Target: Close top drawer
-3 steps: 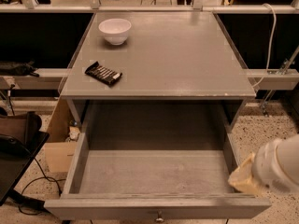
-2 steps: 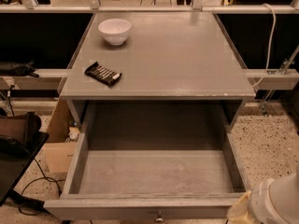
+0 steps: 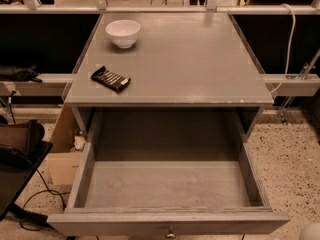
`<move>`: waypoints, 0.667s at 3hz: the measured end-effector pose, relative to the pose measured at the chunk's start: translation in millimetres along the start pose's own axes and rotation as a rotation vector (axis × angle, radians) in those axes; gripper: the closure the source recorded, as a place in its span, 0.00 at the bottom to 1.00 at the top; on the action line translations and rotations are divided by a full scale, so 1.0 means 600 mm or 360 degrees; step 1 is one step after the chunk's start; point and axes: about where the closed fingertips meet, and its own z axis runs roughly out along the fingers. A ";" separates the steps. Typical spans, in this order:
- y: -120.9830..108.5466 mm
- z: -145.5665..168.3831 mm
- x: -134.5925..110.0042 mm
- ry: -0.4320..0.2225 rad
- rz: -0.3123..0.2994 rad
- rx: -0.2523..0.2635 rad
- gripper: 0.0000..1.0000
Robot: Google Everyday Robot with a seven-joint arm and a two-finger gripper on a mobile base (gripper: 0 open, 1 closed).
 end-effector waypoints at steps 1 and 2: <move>-0.006 0.070 -0.016 -0.0077 -0.0102 0.0019 1.00; -0.044 0.133 -0.043 -0.0162 -0.0170 0.0057 1.00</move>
Offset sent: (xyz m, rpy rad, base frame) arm 0.0805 0.0572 -0.1067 0.1034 -0.1907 0.1034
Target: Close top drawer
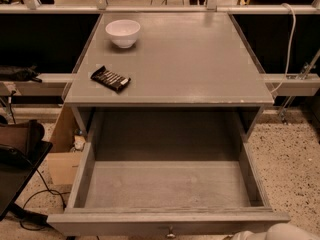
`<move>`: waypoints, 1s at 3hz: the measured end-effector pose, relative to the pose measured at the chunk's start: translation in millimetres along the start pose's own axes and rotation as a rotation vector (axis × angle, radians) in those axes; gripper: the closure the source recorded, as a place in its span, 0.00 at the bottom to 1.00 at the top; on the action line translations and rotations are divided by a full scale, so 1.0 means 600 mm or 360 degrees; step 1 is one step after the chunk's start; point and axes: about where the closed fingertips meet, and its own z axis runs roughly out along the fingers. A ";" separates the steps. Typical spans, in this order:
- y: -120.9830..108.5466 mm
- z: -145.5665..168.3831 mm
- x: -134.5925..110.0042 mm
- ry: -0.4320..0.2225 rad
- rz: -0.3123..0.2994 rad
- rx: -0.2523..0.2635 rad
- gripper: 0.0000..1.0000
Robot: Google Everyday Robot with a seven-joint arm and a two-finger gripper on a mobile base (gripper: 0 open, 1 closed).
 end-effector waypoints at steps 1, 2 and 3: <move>-0.037 0.028 -0.012 -0.0080 -0.0033 0.0052 1.00; -0.072 0.037 -0.030 -0.0121 -0.0105 0.0085 1.00; -0.107 0.033 -0.056 -0.0129 -0.0191 0.0103 1.00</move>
Offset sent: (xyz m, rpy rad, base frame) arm 0.1008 0.0080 -0.0095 0.0563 -0.1930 0.0636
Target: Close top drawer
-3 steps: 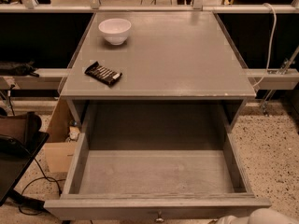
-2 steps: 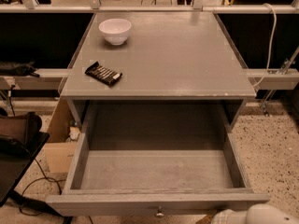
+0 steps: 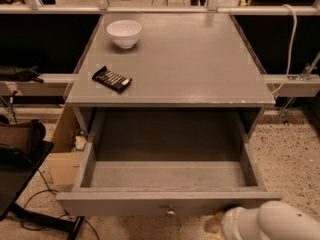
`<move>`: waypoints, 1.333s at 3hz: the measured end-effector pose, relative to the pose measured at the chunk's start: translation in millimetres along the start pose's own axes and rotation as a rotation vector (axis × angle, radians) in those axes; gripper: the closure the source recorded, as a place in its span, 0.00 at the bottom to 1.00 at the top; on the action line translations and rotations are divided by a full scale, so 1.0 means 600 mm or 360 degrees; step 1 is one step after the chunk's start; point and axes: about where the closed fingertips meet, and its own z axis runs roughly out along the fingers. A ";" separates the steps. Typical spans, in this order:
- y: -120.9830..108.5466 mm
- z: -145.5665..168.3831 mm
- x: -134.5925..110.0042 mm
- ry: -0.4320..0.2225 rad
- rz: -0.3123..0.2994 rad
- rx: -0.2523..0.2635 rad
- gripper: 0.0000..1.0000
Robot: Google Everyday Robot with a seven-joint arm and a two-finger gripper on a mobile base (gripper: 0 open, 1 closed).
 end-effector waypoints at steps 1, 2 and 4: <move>0.002 0.000 0.000 0.0000 0.0000 0.0000 1.00; -0.045 -0.012 -0.024 -0.0004 -0.0056 0.0038 1.00; -0.105 -0.029 -0.056 -0.0005 -0.0115 0.0083 1.00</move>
Offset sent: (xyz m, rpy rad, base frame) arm 0.1650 -0.0084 0.0867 -0.0683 -0.2068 0.0926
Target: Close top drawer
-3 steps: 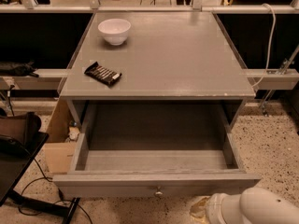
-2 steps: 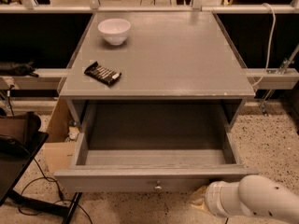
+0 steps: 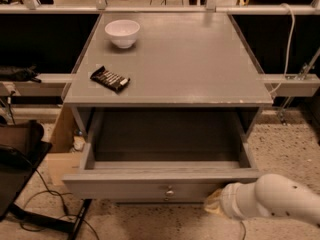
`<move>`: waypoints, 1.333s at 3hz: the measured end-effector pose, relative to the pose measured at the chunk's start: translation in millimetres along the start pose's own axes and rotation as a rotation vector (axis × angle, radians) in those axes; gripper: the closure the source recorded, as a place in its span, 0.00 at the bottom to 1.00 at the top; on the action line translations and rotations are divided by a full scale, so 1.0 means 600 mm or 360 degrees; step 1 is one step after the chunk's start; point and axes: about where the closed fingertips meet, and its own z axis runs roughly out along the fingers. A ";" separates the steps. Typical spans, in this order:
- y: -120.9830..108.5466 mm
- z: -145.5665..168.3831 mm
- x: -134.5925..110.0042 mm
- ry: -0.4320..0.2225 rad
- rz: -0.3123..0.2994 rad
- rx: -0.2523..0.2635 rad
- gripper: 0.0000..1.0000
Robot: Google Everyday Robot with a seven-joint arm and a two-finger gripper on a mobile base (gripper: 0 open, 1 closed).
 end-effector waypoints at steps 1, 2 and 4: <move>0.004 0.000 0.001 0.0000 0.0000 0.0000 1.00; -0.065 -0.017 -0.029 -0.0011 -0.0046 0.0068 1.00; -0.130 -0.035 -0.061 -0.0026 -0.0092 0.0143 1.00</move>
Offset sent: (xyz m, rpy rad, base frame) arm 0.1817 -0.0137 0.1142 -0.0476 -0.2415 0.0076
